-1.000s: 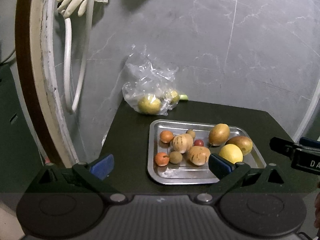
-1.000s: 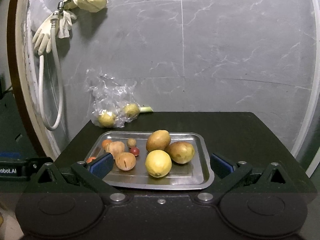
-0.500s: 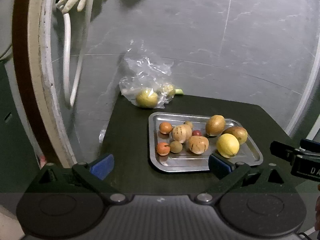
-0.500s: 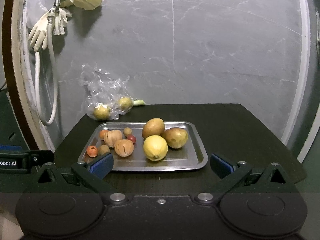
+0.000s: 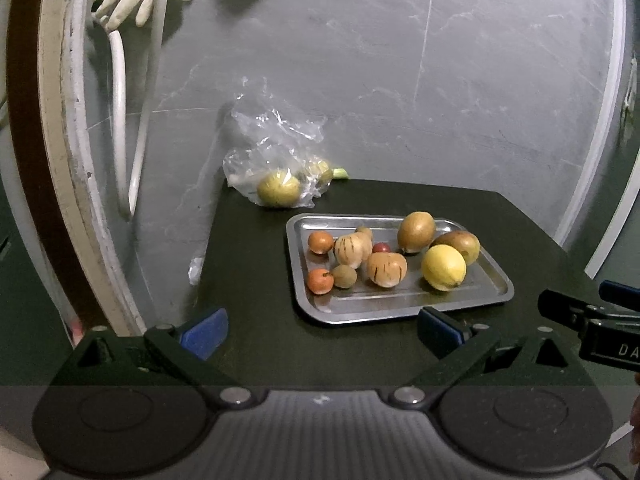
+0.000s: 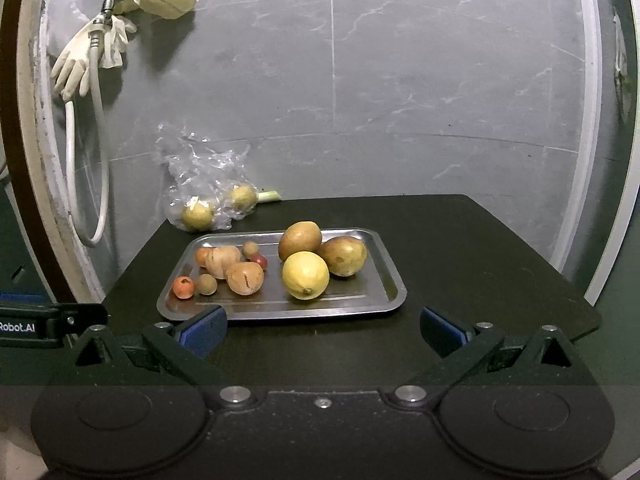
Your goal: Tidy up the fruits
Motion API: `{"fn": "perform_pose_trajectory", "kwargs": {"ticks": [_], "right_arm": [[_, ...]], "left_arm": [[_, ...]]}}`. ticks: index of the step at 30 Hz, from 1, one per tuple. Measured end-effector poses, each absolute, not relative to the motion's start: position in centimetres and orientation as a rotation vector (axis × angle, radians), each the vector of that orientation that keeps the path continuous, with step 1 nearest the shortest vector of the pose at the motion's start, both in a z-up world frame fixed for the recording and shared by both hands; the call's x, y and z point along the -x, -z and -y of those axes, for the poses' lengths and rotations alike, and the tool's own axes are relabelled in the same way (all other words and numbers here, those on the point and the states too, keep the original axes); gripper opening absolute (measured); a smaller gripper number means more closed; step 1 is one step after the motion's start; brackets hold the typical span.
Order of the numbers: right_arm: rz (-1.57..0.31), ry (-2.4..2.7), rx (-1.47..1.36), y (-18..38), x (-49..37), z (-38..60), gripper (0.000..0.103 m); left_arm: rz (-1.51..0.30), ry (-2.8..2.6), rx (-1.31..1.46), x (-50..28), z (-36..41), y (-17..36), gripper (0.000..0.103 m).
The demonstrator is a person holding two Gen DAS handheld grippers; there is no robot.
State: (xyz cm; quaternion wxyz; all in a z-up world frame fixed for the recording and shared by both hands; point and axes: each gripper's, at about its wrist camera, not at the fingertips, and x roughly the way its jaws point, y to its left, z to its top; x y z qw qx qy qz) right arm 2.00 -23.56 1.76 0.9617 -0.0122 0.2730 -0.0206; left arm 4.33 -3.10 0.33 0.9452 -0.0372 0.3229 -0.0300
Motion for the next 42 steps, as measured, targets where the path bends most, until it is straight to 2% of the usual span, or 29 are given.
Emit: {"fn": "perform_pose_trajectory", "kwargs": {"ticks": [42], "right_arm": [[-0.574, 0.043, 0.032, -1.3, -3.4, 23.6, 0.102]], "left_arm": [[-0.703, 0.079, 0.086, -4.4, 2.7, 0.7, 0.102]]}}
